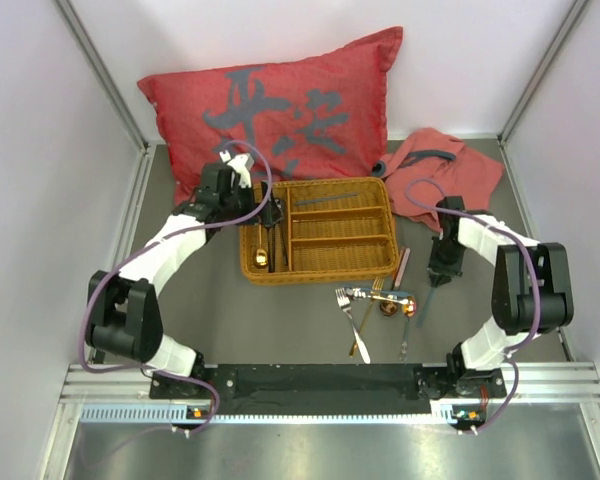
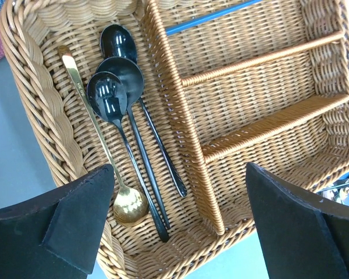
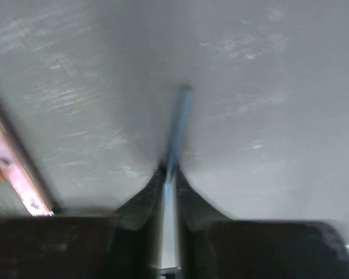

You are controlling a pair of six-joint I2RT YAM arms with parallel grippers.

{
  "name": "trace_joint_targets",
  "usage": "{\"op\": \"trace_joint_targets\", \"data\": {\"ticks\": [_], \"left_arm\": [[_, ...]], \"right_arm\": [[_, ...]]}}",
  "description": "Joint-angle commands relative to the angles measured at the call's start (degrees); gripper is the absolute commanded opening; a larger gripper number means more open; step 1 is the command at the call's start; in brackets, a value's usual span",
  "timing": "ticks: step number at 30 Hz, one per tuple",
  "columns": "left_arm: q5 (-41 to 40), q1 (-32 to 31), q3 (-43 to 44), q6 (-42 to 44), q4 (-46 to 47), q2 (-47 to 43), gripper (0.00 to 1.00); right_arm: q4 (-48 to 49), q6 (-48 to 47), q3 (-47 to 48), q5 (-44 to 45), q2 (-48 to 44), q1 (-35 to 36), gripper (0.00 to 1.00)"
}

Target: Sort the eating utensils into containers

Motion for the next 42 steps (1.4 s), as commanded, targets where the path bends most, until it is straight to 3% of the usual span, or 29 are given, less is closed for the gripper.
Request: {"op": "trace_joint_targets", "data": {"ticks": [1, 9, 17, 21, 27, 33, 42], "left_arm": [[0.5, 0.2, -0.4, -0.3, 1.6, -3.7, 0.98], [12.4, 0.2, -2.4, -5.5, 9.1, -5.2, 0.98], [15.7, -1.3, -1.0, -6.7, 11.6, -4.6, 0.98], [18.4, -5.0, 0.0, -8.1, 14.9, -4.0, 0.98], [21.0, -13.0, 3.3, -11.3, 19.3, 1.0, 0.97], [21.4, -20.1, 6.5, -14.7, 24.1, 6.7, 0.94], [23.4, -24.9, 8.6, -21.1, 31.8, 13.5, 0.84]], "right_arm": [[5.6, -1.1, -2.1, -3.3, 3.4, -1.3, 0.0], [4.2, -2.6, 0.9, -5.6, -5.3, -1.3, 0.0], [-4.1, -4.4, 12.2, -6.5, -14.8, -1.2, 0.0], [-4.9, -3.1, 16.3, -11.1, -17.7, 0.2, 0.0], [-3.4, 1.5, 22.6, -15.7, -18.1, 7.9, 0.0], [2.5, 6.8, 23.2, -20.4, -18.0, 12.2, 0.0], [4.7, 8.7, 23.7, -22.2, -17.8, 13.6, 0.0]]}}
